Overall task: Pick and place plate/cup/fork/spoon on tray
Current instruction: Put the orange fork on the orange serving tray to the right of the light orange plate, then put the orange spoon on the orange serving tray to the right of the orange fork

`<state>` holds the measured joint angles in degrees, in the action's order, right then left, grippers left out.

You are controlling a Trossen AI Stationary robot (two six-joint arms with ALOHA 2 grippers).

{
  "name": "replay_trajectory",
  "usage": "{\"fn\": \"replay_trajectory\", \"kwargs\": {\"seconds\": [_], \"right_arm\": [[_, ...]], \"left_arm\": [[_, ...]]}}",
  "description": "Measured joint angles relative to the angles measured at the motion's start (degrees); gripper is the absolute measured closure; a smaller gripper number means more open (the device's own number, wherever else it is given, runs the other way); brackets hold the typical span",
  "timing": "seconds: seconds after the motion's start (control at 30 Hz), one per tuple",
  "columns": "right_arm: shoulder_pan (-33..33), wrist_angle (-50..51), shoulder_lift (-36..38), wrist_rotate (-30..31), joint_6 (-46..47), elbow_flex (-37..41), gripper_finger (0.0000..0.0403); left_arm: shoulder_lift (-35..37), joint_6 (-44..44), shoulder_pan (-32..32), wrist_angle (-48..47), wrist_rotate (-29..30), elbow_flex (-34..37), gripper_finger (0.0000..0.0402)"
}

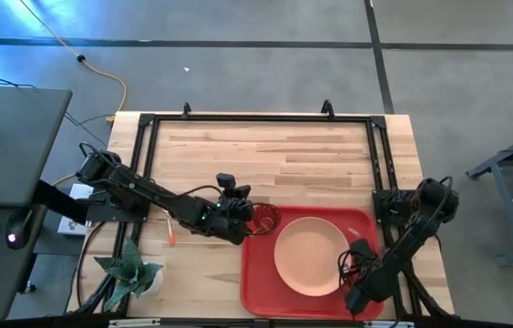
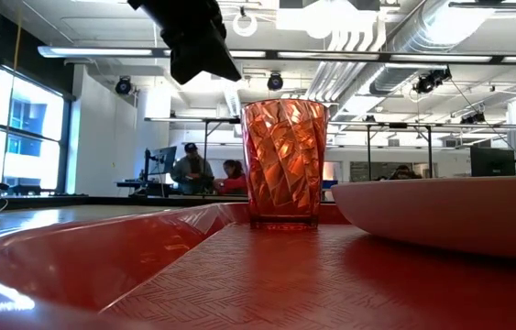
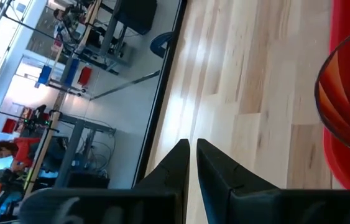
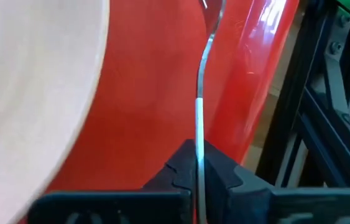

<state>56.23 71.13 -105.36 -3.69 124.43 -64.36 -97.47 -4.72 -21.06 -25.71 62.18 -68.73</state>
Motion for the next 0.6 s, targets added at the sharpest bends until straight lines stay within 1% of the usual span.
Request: {"fn": "replay_trajectory", "kwargs": {"seconds": [0.1, 0.2, 0.27, 0.37, 0.47, 0.6], "right_arm": [[0.13, -0.14, 0.0, -0.08, -0.81, 0.0, 0.0377], [0.09, -2.61, 0.0, 0.55, -2.12, -0.04, 0.0342], [0.09, -3.72, 0.0, 2.1, -4.42, -0.07, 0.0316], [0.09, -3.5, 0.01, 2.33, -5.69, -0.07, 0.0277], [0.09, -1.84, 0.78, 3.4, -6.42, -0.08, 0.0243], [0.14, 1.88, 3.36, 8.21, -6.44, -0.09, 0.0217]], "left_arm": [[0.0, 0.03, 0.03, -0.02, -1.14, 0.0, 0.0383], [0.0, 0.71, 0.02, -0.16, -3.66, 0.0, 0.0383], [0.0, 2.62, 0.02, -0.86, -6.52, 0.0, 0.0383], [0.0, 6.22, 0.38, -3.45, -10.75, 0.0, 0.0383], [0.0, 8.94, 0.44, -6.71, -10.94, 0.0, 0.0383], [1.18, 10.63, 0.19, -11.49, -11.05, 0.07, 0.0383]]}}
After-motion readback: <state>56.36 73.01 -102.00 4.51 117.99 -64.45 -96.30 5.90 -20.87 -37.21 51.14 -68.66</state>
